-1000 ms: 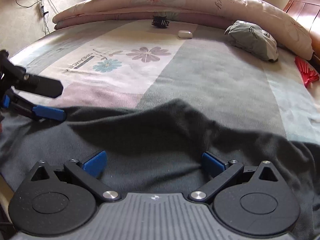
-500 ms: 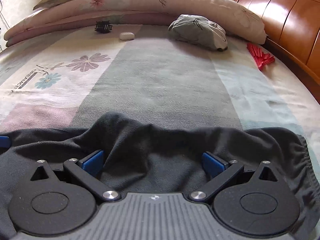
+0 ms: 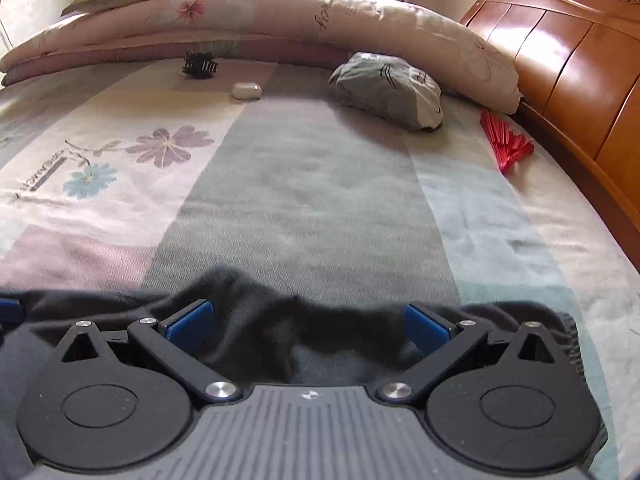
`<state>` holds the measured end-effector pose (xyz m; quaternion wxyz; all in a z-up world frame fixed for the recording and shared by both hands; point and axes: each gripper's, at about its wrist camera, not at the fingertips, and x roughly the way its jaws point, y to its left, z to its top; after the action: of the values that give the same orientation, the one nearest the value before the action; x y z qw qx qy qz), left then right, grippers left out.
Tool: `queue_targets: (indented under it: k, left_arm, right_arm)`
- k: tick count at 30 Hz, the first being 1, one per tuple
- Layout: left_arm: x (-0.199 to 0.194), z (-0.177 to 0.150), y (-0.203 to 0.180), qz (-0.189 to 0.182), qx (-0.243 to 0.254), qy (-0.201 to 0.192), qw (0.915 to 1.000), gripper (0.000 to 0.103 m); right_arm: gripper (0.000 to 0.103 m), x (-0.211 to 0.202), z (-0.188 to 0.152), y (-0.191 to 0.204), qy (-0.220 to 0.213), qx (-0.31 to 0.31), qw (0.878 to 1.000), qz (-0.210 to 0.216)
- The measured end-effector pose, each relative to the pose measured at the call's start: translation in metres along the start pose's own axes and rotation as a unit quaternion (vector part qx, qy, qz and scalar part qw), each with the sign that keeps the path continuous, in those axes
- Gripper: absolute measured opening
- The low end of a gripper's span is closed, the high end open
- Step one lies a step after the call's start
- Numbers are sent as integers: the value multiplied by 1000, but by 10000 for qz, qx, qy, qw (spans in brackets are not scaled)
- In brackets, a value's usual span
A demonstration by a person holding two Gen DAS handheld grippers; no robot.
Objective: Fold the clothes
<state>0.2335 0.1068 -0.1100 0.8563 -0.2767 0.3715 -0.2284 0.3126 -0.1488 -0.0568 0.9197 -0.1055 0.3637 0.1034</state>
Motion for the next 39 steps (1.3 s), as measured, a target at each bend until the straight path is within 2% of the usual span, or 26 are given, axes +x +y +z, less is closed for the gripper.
queue_targets:
  k: [3,6,8,13,19,25,27,32,35,39]
  left_arm:
    - [-1,-2,0,-50,74,-4,10000,99]
    - [-2,-3,2,-117,88,-13,9999,99]
    - [-2,-3,3,-143,117,-15,9998,99]
    - [-2,-3,1,-147,185,-13,9997,100]
    - [-4,-6,3,-237,256,-50,9994,101]
    - [-5,-6,4,-284,283,-54,9992,101]
    - [-5,-7,4,-296,280,-60,9992,101]
    - [-4,-7,4,-293,272,-62,9992,101]
    - [-5,-7,4,-302,285,-67,9991,101]
    - [-5,-7,5,-324,286,-76,9990,101]
  right_arm:
    - [103,10,18,21,22,-354,9994,-7]
    - [103,23,17,42,241,-1104,9926,-444]
    - [103,25,11,40,288,-1258,9891,-711]
    - [103,15,6,21,243,-883,9924,-821]
    - [103,16,3,17,150,-548,9942,-911]
    - [103,19,9,-2,-1,175,9948,-1000]
    - [102,19,12,-5,-46,97,9928,-1192]
    - [102,9,18,-7,-120,113,9955,-937]
    - [103,6,22,9,-87,-162,9981,-586]
    - [103,8,18,16,38,-480,9968,-640]
